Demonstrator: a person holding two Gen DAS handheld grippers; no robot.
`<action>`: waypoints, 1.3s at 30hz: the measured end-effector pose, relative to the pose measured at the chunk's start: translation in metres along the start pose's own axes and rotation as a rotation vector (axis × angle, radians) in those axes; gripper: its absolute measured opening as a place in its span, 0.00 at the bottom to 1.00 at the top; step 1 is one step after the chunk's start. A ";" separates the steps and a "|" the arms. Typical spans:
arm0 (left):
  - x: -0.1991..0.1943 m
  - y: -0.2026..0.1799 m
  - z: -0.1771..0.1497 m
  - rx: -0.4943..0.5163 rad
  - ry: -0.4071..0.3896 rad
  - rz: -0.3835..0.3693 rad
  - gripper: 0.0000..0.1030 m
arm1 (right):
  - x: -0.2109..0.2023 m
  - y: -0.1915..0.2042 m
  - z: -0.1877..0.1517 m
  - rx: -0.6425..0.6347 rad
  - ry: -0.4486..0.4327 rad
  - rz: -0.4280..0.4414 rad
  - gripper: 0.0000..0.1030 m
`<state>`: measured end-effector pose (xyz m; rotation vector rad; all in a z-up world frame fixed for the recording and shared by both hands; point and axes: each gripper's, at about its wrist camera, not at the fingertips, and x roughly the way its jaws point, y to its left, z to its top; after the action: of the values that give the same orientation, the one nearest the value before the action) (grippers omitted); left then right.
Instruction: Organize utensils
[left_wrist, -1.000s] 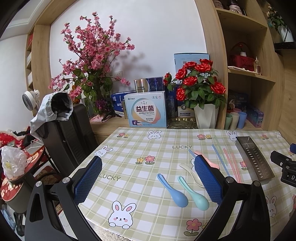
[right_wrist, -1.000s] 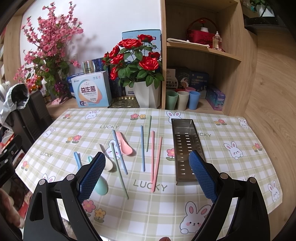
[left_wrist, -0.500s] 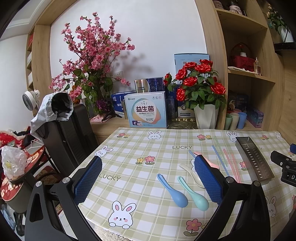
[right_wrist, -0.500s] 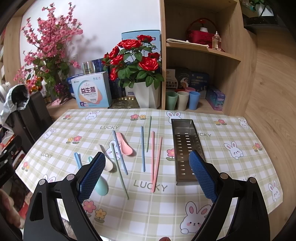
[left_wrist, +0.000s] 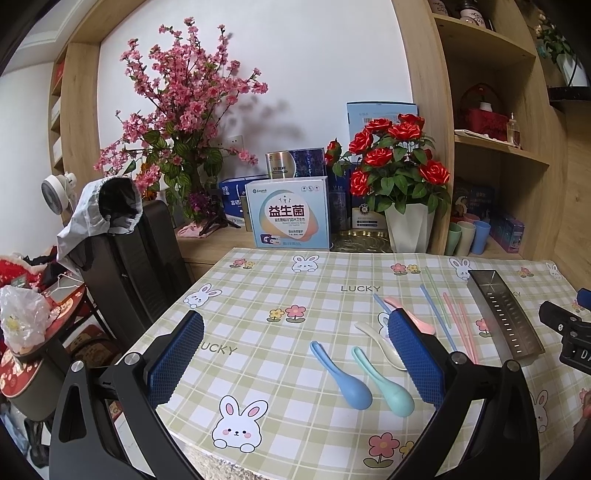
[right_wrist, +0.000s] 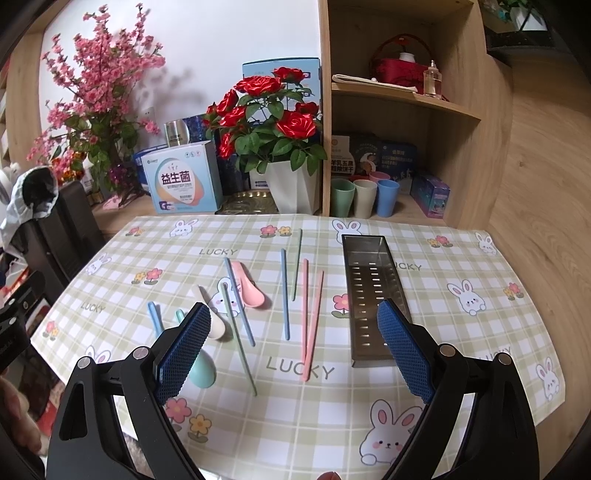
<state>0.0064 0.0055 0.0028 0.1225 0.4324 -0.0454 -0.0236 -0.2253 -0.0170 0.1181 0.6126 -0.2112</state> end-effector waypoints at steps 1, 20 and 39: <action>0.000 0.000 0.000 0.001 0.000 0.001 0.95 | 0.000 0.000 0.000 0.000 0.000 0.000 0.86; 0.006 0.000 -0.006 0.000 0.025 -0.012 0.95 | 0.006 0.002 -0.006 0.016 0.020 0.023 0.86; 0.087 0.018 -0.017 -0.017 0.224 -0.107 0.73 | 0.067 -0.003 -0.001 -0.016 0.119 0.093 0.86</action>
<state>0.0791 0.0239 -0.0475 0.0874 0.6629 -0.1341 0.0281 -0.2386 -0.0571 0.1443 0.7251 -0.1095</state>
